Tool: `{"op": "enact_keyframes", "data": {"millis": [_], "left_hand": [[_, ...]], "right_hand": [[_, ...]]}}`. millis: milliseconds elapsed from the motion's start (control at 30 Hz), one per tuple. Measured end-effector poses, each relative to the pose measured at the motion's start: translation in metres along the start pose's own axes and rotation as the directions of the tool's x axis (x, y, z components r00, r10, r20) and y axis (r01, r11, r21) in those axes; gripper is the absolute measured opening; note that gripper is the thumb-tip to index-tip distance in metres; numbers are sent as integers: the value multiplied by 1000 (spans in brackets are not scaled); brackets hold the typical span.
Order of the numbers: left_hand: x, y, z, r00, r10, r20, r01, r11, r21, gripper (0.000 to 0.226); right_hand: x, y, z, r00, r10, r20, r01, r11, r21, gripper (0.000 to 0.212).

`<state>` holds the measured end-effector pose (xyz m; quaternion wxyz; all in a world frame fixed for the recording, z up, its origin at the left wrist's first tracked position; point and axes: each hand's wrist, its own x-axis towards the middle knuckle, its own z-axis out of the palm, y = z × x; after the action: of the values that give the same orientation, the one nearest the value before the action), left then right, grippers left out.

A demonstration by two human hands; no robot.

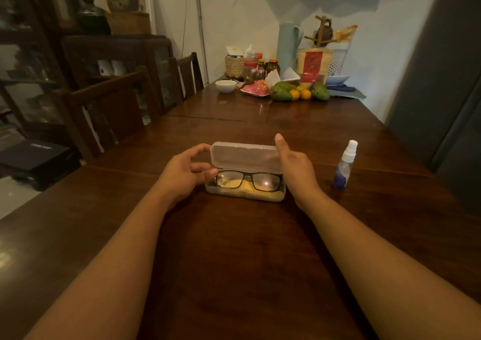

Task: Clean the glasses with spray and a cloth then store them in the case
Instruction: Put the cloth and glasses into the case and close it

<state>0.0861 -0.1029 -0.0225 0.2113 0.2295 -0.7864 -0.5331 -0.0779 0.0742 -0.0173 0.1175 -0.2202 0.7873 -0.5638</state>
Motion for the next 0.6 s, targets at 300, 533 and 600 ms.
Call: {"op": "enact_keyframes", "data": {"millis": [300,533,600], "left_hand": [[-7,4,1,997,75,27,-73,996,-59,52],[-18,12,-7,990,51,134,-36,993,-115,49],[-18,15,-1,997,29,77,-25,998,-53,32]], "right_hand": [[-3,5,-13,974,-36,223,21,997,70,43],[-14,7,-18,940,-129,315,134,991,5,38],[-14,8,-19,939,-136,317,150,988,-20,38]]}}
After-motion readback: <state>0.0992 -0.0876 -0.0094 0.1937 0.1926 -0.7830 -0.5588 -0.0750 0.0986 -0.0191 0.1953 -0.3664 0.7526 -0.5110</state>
